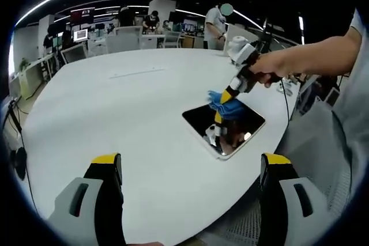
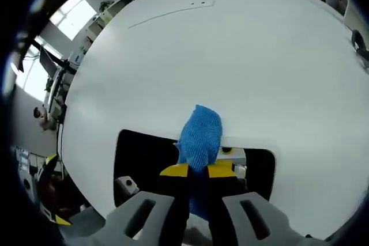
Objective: Wipe the mirror surface with the cleaning cloth until all visible marks leave the cleaned area.
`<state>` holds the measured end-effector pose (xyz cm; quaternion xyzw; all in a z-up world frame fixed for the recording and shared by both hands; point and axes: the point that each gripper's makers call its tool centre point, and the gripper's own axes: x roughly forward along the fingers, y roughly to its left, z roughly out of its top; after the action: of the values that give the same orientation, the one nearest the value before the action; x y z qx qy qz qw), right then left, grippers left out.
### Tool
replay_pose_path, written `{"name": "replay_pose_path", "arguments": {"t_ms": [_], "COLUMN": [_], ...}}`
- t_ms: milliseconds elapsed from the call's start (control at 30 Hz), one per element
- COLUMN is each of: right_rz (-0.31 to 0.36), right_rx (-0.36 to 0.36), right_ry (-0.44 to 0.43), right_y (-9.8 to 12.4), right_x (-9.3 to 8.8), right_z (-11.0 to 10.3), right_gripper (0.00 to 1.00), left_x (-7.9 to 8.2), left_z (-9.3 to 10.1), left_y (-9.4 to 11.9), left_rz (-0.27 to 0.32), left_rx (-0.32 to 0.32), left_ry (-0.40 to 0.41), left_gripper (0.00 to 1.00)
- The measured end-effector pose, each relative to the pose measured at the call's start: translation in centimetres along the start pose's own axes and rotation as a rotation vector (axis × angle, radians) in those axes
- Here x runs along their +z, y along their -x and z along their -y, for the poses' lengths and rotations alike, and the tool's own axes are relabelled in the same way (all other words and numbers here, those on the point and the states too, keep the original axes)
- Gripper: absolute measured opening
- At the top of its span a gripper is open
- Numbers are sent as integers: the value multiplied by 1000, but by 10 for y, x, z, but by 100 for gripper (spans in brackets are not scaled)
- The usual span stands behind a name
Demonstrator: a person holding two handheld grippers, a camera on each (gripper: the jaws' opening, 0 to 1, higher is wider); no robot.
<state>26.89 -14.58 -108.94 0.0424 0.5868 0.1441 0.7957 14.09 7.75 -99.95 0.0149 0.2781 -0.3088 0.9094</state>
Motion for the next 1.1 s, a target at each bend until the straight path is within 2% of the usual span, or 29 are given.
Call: {"name": "replay_pose_path", "arguments": {"t_ms": [267,633,800,867,1100], "right_rz": [-16,-27,-29,-33,-31], "right_rx": [31,60,72,75,78], "right_ry": [26,57,70,74,117], "right_y": [0,-11,-17,-29,-29], "right_x": [-2,3,6,13,10], "right_z": [-29,-59,-70,-70,-84], "right_gripper": [4,4,4,4,4], "left_x": [1,-2,-2,-2,-5], "left_z": [0,-5,-6,-6,-6], "left_y": [1,5,3,2,3], "left_rz": [3,-3,0,1,-4], "left_rx": [-2,3,3,2,1], "left_ry": [1,9,10,14,15], "left_gripper": [99,99,99,99,99]}}
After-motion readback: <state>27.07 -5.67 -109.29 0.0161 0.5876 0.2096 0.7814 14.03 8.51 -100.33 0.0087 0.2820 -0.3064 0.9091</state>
